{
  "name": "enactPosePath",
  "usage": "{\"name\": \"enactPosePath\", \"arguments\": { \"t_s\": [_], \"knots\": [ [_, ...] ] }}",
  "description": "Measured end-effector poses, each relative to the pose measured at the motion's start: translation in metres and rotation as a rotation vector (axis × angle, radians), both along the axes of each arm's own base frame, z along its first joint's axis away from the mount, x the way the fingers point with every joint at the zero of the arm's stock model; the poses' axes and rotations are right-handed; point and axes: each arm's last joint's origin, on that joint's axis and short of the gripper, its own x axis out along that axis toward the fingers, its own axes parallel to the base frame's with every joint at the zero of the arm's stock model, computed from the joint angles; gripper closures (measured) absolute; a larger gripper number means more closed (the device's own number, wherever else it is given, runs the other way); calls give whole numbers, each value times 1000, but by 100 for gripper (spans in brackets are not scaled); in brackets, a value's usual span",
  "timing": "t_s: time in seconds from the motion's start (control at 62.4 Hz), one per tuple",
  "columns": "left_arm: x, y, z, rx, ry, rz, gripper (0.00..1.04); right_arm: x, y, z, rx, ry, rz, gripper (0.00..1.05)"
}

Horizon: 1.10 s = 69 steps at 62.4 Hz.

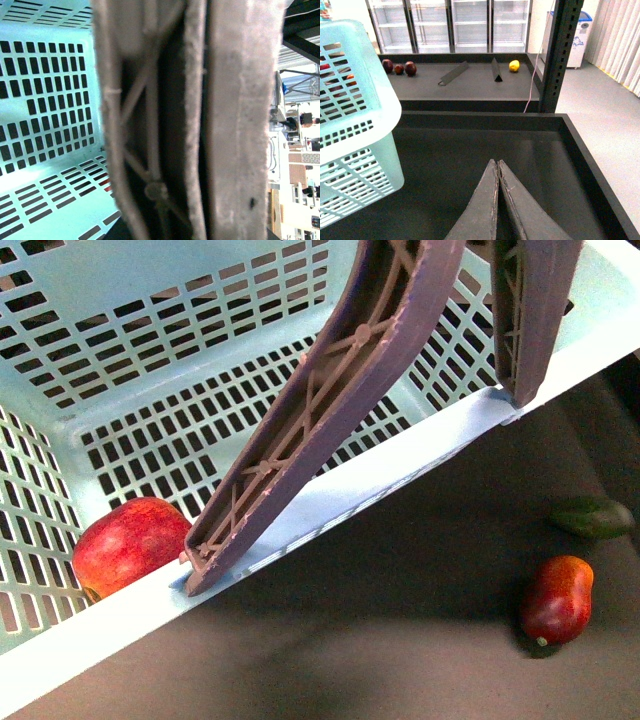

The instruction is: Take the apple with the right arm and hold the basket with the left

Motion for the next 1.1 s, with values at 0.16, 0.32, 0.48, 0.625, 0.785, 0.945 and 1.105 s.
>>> {"name": "enactPosePath", "arguments": {
  "t_s": [0.16, 0.32, 0.48, 0.625, 0.785, 0.945, 1.105],
  "knots": [
    [0, 0, 0, 0, 0, 0, 90, -3, 0, 0, 0, 0, 0, 103],
    [0, 0, 0, 0, 0, 0, 90, -6, 0, 0, 0, 1, 0, 103],
    [0, 0, 0, 0, 0, -1, 90, -14, 0, -5, 0, 33, -1, 103],
    [0, 0, 0, 2, -3, 3, 90, -17, 0, -4, 0, 7, 0, 103],
    [0, 0, 0, -3, 1, 1, 90, -17, 0, -3, 0, 5, 0, 97],
    [0, 0, 0, -1, -1, 0, 90, -17, 0, -3, 0, 5, 0, 73],
    [0, 0, 0, -1, -1, 0, 90, -17, 0, -3, 0, 5, 0, 42]
  ]
}}
